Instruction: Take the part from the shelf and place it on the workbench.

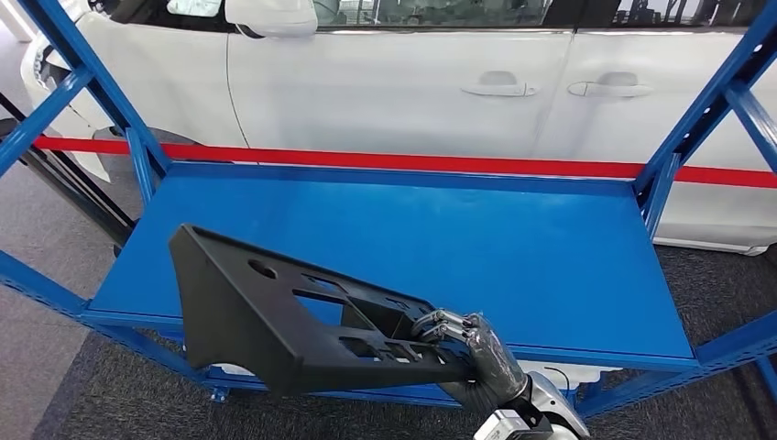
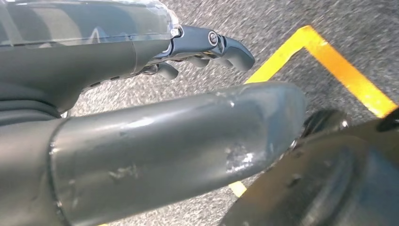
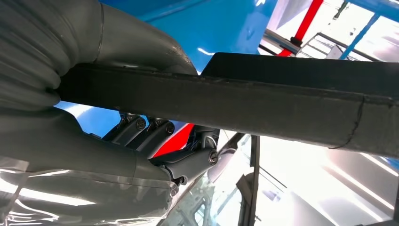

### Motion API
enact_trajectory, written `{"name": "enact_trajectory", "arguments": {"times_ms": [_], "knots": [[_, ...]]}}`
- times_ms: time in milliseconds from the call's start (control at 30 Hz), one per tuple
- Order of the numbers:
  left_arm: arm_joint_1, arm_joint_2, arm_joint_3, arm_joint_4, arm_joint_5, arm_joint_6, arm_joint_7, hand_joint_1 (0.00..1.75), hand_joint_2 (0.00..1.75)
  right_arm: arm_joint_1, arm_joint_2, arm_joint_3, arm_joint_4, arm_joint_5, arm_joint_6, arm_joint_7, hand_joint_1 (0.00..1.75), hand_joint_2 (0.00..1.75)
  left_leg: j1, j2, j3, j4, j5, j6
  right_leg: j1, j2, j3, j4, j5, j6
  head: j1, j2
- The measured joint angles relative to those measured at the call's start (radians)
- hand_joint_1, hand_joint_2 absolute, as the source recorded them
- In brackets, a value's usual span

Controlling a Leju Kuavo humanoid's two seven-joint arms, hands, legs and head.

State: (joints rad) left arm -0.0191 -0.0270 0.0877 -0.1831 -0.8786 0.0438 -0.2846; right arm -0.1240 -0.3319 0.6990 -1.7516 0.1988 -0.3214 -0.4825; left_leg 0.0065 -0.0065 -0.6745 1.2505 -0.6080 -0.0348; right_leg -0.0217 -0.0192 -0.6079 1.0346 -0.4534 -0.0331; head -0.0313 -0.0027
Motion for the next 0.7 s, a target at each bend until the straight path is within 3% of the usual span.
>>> {"name": "enact_trajectory", "arguments": {"times_ms": [33,67,100,167,233,333,367,400,500,533,567,633,700], "knots": [[0.000,0.000,0.002,0.000,0.000,0.000,0.000,0.00,0.00,0.000,0.000,0.001,0.001,0.001,0.001,0.000,1.75,1.75,0.000,0.000,0.000,0.032,-0.019,-0.001,0.002,0.000,-0.012,0.001,0.009,0.000,0.000,0.000],[0.000,0.001,0.003,0.000,-0.001,0.000,0.000,0.00,0.00,0.001,0.000,0.001,0.001,0.002,0.002,-0.001,1.75,1.75,0.000,0.000,0.020,0.027,-0.020,0.001,0.003,0.000,-0.025,0.002,0.018,0.000,0.000,0.000],[0.000,0.001,0.004,0.000,-0.002,-0.001,0.000,0.00,0.00,0.001,0.000,0.002,0.001,0.004,0.004,-0.001,1.75,1.75,-0.001,0.000,0.060,-0.016,-0.005,0.004,0.005,0.001,-0.036,0.003,0.027,0.001,0.000,0.000],[-0.003,0.002,0.007,0.000,-0.004,-0.001,0.000,0.00,0.00,0.001,0.000,0.002,0.001,0.008,0.009,-0.002,1.75,1.75,-0.003,-0.003,0.165,-0.159,0.033,0.016,0.007,0.001,-0.053,0.004,0.045,0.006,0.000,0.000],[-0.007,0.003,0.008,0.000,-0.008,-0.002,0.001,0.00,0.00,0.000,-0.001,0.002,0.001,0.012,0.012,-0.003,1.75,1.75,-0.009,-0.007,0.219,-0.248,0.057,0.030,0.007,0.001,-0.056,0.000,0.062,0.015,0.000,0.000],[-0.008,0.006,0.010,0.000,-0.010,-0.004,0.001,0.00,0.00,-0.001,-0.002,0.003,0.001,0.015,0.015,-0.005,1.75,1.75,-0.014,-0.006,0.213,-0.261,0.085,0.051,0.002,0.000,-0.055,-0.009,0.085,0.035,0.000,0.000],[-0.008,0.006,0.010,0.000,-0.010,-0.004,0.001,0.00,0.00,0.000,-0.002,0.003,0.001,0.015,0.015,-0.005,1.75,1.75,-0.014,-0.004,0.206,-0.266,0.099,0.060,0.001,0.002,-0.058,-0.005,0.075,0.040,0.000,0.000],[-0.008,0.006,0.010,0.000,-0.011,-0.005,0.000,0.00,0.00,0.001,-0.002,0.002,0.001,0.014,0.015,-0.004,1.75,1.75,-0.013,-0.002,0.197,-0.271,0.114,0.068,0.000,0.004,-0.066,0.015,0.046,0.043,0.000,0.000],[-0.008,0.006,0.010,0.000,-0.013,-0.005,0.000,0.00,0.00,0.002,-0.001,0.002,0.001,0.014,0.016,-0.005,1.75,1.75,-0.013,0.003,0.153,-0.272,0.154,0.081,-0.002,0.009,-0.103,0.175,-0.108,0.046,0.000,0.000],[-0.008,0.007,0.010,0.000,-0.014,-0.005,0.000,0.00,0.00,0.003,0.000,0.002,0.001,0.014,0.016,-0.005,1.75,1.75,-0.013,0.003,0.135,-0.270,0.166,0.081,-0.003,0.009,-0.106,0.230,-0.133,0.046,0.000,0.000],[-0.008,0.007,0.011,0.000,-0.015,-0.004,0.000,0.00,0.00,0.004,0.000,0.002,0.001,0.014,0.016,-0.005,1.75,1.75,-0.013,0.003,0.115,-0.266,0.178,0.079,-0.003,0.009,-0.098,0.261,-0.133,0.047,0.000,0.000],[-0.008,0.007,0.011,0.000,-0.019,-0.004,0.000,0.00,0.00,0.004,0.000,0.002,0.001,0.014,0.016,-0.005,1.75,1.75,-0.013,0.003,0.078,-0.255,0.198,0.074,-0.003,0.008,-0.033,0.223,-0.085,0.043,0.000,0.000],[-0.008,0.007,0.011,0.000,-0.023,-0.004,0.000,0.00,0.00,0.003,0.000,0.002,0.001,0.014,0.016,-0.005,1.75,1.75,-0.015,0.003,0.051,-0.241,0.211,0.067,0.001,0.004,0.073,0.090,-0.067,0.035,0.000,0.000]]}}
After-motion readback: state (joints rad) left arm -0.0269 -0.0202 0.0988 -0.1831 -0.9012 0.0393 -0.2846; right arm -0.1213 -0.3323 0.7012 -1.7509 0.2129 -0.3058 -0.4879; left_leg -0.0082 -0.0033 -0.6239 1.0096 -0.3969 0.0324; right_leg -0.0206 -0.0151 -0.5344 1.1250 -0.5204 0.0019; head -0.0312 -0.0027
